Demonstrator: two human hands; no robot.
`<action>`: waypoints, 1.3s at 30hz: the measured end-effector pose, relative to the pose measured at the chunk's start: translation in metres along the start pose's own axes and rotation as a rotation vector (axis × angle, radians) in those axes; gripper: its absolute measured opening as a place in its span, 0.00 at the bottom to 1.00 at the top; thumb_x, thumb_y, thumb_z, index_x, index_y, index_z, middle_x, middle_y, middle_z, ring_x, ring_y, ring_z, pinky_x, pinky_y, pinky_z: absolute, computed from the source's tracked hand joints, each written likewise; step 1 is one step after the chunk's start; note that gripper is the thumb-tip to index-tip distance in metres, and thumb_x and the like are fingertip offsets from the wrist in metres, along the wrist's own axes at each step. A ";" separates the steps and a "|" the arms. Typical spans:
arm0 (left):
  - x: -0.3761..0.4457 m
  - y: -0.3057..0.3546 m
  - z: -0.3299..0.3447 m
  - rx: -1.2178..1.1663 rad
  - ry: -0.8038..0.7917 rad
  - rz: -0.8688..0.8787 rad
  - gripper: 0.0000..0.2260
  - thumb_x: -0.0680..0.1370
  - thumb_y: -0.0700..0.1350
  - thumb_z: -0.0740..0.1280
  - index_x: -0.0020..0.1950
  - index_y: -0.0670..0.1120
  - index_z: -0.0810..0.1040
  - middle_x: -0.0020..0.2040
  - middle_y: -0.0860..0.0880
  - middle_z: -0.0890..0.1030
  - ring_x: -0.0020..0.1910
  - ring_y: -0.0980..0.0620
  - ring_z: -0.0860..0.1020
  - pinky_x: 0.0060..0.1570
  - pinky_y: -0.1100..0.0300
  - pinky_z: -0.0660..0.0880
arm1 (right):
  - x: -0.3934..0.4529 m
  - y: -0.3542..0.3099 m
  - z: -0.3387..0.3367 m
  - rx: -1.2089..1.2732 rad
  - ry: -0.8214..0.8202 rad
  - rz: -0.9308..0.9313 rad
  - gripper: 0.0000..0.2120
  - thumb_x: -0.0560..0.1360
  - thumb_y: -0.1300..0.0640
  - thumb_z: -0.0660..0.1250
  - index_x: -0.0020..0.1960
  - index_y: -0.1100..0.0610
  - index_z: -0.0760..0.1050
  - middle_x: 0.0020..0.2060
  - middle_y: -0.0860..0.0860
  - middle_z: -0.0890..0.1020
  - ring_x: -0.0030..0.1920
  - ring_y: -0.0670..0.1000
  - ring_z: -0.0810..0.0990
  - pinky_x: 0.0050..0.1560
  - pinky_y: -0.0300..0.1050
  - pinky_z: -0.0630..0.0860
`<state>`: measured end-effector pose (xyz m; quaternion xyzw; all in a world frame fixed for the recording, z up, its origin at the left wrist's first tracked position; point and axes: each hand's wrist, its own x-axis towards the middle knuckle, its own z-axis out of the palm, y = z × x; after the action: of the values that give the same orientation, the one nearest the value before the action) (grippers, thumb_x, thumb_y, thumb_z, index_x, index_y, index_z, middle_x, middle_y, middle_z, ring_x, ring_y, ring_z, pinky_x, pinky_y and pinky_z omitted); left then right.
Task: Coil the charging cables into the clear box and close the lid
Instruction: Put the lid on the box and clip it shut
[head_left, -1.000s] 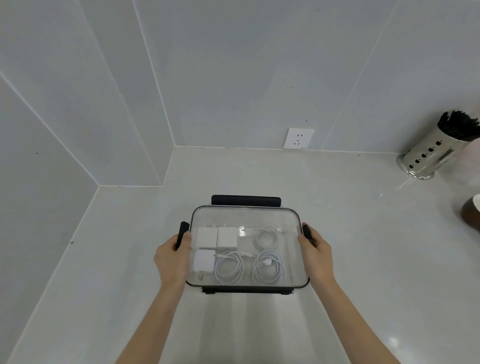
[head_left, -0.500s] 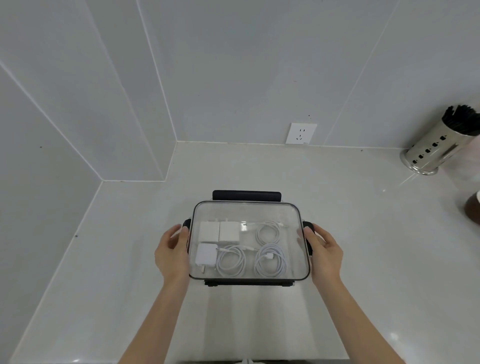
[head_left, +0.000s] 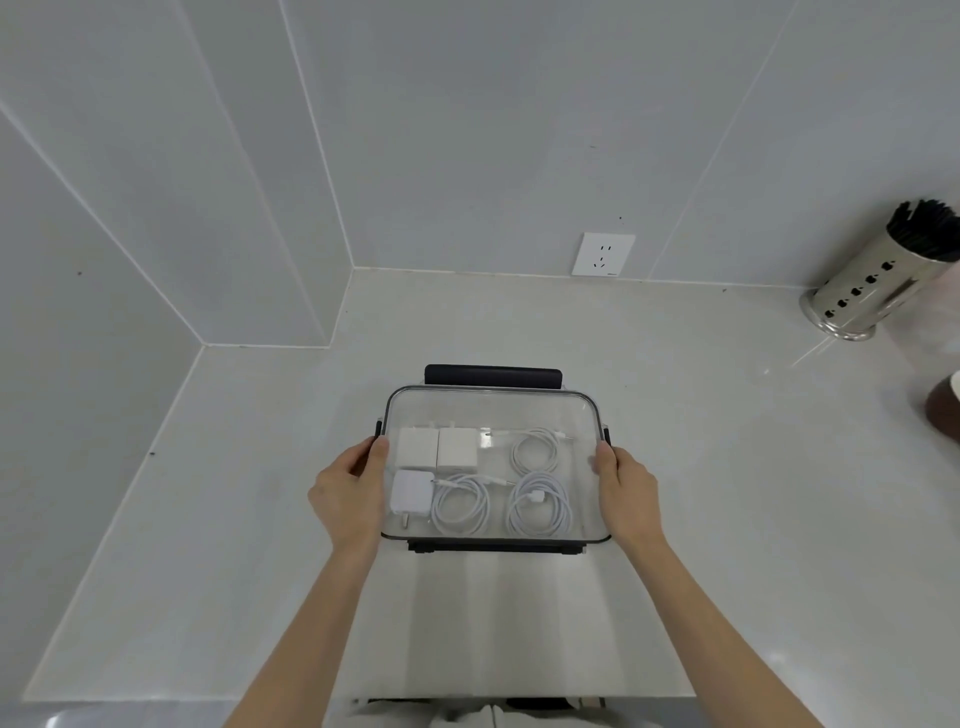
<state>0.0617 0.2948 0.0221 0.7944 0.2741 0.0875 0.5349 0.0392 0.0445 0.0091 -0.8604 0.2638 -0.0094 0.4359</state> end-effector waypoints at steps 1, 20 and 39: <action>0.000 0.000 0.000 0.019 0.002 0.007 0.12 0.76 0.47 0.66 0.54 0.43 0.81 0.51 0.44 0.84 0.45 0.54 0.77 0.51 0.65 0.67 | 0.001 0.001 -0.001 -0.015 -0.012 -0.001 0.21 0.81 0.53 0.50 0.49 0.68 0.74 0.47 0.63 0.82 0.49 0.62 0.78 0.48 0.50 0.72; -0.006 -0.005 -0.009 0.904 -0.730 0.793 0.57 0.53 0.81 0.51 0.76 0.54 0.46 0.77 0.49 0.38 0.73 0.53 0.32 0.70 0.49 0.31 | 0.044 -0.076 0.055 -0.644 -0.255 -0.569 0.20 0.82 0.52 0.48 0.71 0.54 0.61 0.69 0.51 0.68 0.71 0.53 0.62 0.74 0.57 0.43; -0.009 -0.012 -0.007 0.916 -0.649 0.865 0.52 0.58 0.80 0.50 0.75 0.53 0.51 0.78 0.47 0.46 0.76 0.49 0.42 0.74 0.45 0.40 | 0.043 -0.074 0.062 -0.464 -0.252 -0.536 0.19 0.81 0.55 0.50 0.71 0.56 0.62 0.69 0.53 0.70 0.71 0.53 0.64 0.74 0.50 0.48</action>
<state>0.0473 0.2988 0.0153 0.9632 -0.2299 -0.0730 0.1189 0.1248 0.1065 0.0172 -0.9692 -0.0314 0.0426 0.2407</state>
